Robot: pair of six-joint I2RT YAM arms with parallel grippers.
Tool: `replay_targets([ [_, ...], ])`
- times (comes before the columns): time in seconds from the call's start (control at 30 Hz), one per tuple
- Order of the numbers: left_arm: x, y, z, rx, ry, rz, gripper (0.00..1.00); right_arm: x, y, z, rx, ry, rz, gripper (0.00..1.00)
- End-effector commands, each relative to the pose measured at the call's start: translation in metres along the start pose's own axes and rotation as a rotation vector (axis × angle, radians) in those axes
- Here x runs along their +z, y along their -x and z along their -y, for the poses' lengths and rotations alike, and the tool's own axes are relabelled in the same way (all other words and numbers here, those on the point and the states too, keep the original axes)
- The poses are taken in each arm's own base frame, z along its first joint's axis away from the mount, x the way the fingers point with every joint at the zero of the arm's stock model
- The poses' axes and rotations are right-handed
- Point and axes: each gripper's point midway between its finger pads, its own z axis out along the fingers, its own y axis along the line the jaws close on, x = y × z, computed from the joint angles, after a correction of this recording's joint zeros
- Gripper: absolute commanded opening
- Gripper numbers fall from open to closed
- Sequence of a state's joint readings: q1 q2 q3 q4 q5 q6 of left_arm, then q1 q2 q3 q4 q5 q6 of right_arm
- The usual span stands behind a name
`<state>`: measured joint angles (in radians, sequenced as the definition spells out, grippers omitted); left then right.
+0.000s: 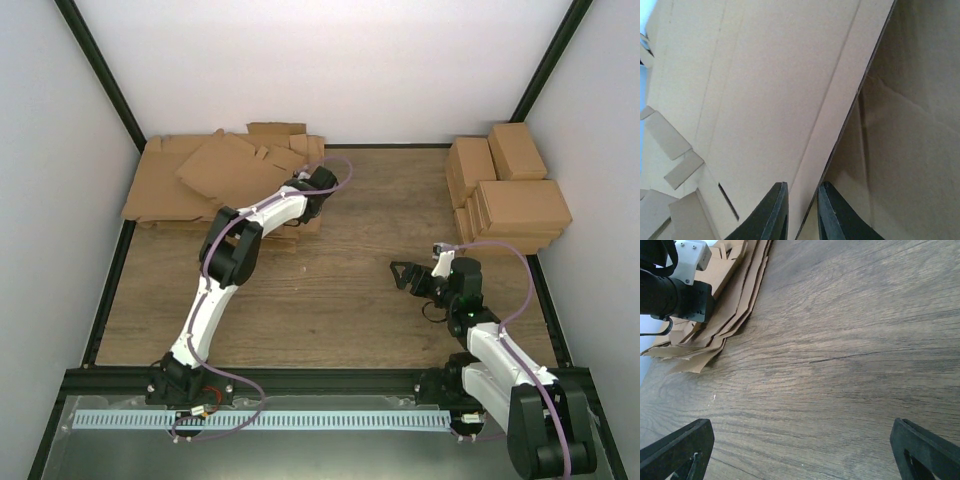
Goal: Fold the paper box
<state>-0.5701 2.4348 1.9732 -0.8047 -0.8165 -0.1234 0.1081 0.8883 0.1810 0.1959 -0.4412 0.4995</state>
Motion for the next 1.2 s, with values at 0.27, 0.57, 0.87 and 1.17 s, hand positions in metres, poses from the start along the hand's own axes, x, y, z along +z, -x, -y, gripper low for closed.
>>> replay_targets([
  [0.27, -0.001, 0.012, -0.023, -0.074, 0.079, 0.048, 0.04, -0.003, 0.021, -0.012, -0.026, 0.015, 0.057, 1.00],
  [0.57, -0.082, 0.031, -0.078, -0.116, 0.143, 0.153, 0.04, -0.002, 0.021, -0.012, -0.023, 0.014, 0.054, 1.00],
  [0.87, -0.192, -0.006, -0.097, -0.090, 0.162, 0.214, 0.04, -0.002, 0.021, -0.012, -0.023, 0.013, 0.053, 1.00],
  [1.17, -0.273, -0.097, 0.038, -0.096, -0.375, 0.167, 0.04, -0.003, 0.022, -0.012, -0.021, 0.009, 0.054, 1.00],
])
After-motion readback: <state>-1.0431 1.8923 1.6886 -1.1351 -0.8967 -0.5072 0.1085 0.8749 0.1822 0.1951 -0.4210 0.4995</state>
